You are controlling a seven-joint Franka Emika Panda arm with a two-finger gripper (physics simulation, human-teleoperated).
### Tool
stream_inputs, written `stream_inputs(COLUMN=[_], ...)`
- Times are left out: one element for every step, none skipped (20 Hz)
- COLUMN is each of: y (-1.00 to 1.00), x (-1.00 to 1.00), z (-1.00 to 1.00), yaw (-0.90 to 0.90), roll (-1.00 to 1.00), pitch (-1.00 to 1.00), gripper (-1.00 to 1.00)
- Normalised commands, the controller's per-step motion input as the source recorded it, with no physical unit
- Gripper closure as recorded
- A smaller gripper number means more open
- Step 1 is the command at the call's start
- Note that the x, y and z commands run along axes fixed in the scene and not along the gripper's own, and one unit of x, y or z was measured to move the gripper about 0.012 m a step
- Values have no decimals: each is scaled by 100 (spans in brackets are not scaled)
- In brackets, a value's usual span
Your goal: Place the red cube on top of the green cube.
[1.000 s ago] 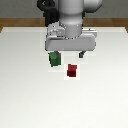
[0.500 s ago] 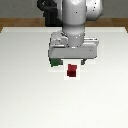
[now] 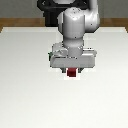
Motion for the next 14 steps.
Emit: stream_inputs(y=[0,0,0,0,0,0,0,0,0,0,0,0,0,0], x=[0,0,0,0,0,0,0,0,0,0,0,0,0,0], z=[0,0,0,0,100,0,0,100,100,100,100,100,100,100], yaw=[0,0,0,0,0,0,0,0,0,0,0,0,0,0], roll=[0,0,0,0,0,0,0,0,0,0,0,0,0,0], pitch=[0,0,0,0,0,0,0,0,0,0,0,0,0,0], gripper=[100,100,100,100,100,100,100,100,100,100,100,100,100,100])
